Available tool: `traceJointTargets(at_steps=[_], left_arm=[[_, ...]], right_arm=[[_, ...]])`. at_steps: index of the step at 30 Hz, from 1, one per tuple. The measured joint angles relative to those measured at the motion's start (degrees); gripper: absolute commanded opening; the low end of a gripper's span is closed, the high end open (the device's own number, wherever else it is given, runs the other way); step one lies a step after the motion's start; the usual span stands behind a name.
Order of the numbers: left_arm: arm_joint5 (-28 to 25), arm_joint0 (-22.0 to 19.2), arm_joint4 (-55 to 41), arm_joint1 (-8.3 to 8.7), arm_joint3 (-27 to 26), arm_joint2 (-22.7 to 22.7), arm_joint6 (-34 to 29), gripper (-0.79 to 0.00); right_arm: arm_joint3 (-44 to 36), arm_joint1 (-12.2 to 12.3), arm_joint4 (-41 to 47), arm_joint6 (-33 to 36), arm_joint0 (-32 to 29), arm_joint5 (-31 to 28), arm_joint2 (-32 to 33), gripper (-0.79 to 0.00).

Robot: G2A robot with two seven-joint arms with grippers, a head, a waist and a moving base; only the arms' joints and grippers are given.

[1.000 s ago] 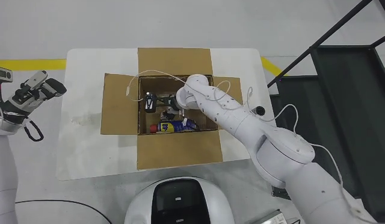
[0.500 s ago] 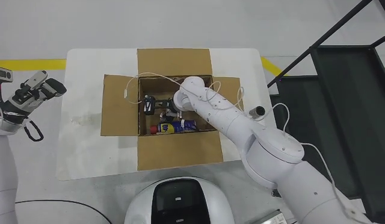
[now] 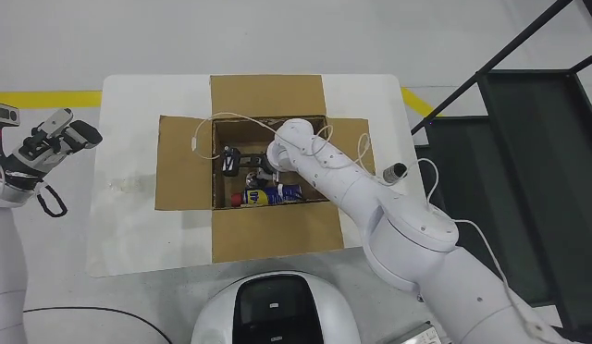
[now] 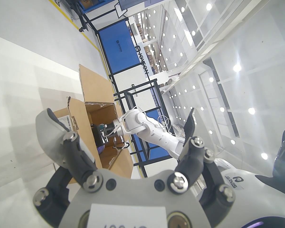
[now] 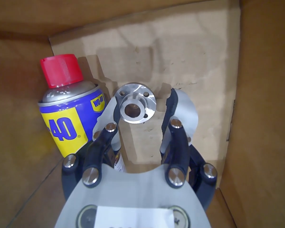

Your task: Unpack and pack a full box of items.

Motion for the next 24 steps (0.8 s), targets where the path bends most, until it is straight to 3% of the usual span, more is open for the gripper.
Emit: traceJointTargets(at_steps=[2,6,10,14,18,21,23,24], left_arm=[[0.0,0.0,0.0,0.00,0.0,0.0,0.0,0.000],[0.0,0.0,0.0,0.00,0.0,0.0,0.0,0.000],[0.0,0.0,0.0,0.00,0.0,0.0,0.0,0.000],[0.0,0.0,0.0,0.00,0.0,0.0,0.0,0.000],[0.0,0.0,0.0,0.00,0.0,0.0,0.0,0.000],[0.0,0.0,0.0,0.00,0.0,0.0,0.0,0.000],[0.0,0.0,0.0,0.00,0.0,0.0,0.0,0.000],[0.0,0.0,0.0,0.00,0.0,0.0,0.0,0.000]], right_arm=[[0.6,-0.3,0.0,0.2,0.1,-0.2,0.0,-0.379],[1.9,-0.7,-0.3,0.0,0.5,-0.2,0.1,-0.529],[2.8,-1.1,-0.8,-0.5,0.7,0.1,0.2,-0.529],[3.4,-1.4,-1.2,-1.2,0.8,0.1,0.2,-0.462],[3.8,-1.8,-1.7,-1.7,0.8,0.9,0.3,-0.502],[4.2,-2.0,-2.1,-2.1,0.8,1.1,0.3,-0.603],[4.4,-2.1,-2.4,-2.3,0.9,1.1,0.3,-0.767],[4.5,-2.1,-2.6,-2.5,0.9,1.1,0.3,-0.785]])
